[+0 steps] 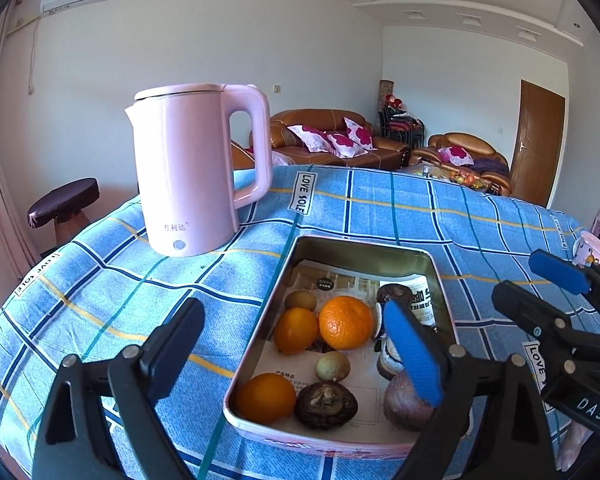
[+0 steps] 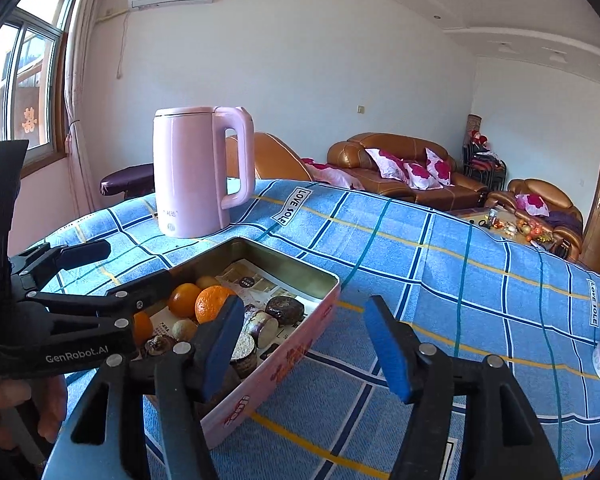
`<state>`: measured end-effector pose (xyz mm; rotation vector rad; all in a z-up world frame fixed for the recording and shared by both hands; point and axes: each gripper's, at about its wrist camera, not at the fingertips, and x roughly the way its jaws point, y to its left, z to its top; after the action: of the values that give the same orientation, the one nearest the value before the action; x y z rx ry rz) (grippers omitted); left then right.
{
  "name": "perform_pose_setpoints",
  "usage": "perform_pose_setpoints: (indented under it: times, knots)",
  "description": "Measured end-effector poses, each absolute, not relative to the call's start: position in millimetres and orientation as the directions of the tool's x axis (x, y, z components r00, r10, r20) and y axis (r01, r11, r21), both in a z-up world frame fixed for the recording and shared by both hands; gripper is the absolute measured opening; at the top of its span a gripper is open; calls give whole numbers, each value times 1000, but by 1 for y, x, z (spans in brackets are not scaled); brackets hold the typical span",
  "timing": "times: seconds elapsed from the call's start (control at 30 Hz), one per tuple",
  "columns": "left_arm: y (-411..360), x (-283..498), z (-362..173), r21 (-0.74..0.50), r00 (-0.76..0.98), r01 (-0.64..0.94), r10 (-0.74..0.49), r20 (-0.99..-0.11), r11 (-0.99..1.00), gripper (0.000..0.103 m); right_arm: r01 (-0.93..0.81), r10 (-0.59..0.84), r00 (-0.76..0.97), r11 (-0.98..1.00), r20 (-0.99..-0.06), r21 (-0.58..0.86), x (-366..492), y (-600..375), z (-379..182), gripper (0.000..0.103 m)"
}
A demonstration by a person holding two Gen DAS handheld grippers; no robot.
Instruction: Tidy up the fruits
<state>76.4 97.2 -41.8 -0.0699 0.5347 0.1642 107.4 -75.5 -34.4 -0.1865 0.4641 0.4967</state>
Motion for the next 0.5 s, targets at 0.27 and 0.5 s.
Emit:
perform_pose_setpoints:
  times: [0.27, 0.5]
  knots:
    - [93, 72, -38, -20, 851, -179, 144, -505, 984, 95, -482, 414, 791, 875, -450, -43, 100, -89, -29, 65]
    - [89, 73, -38, -11, 852, -173, 144, -503, 985, 95, -473, 412, 798, 880, -439, -34, 97, -95, -27, 65]
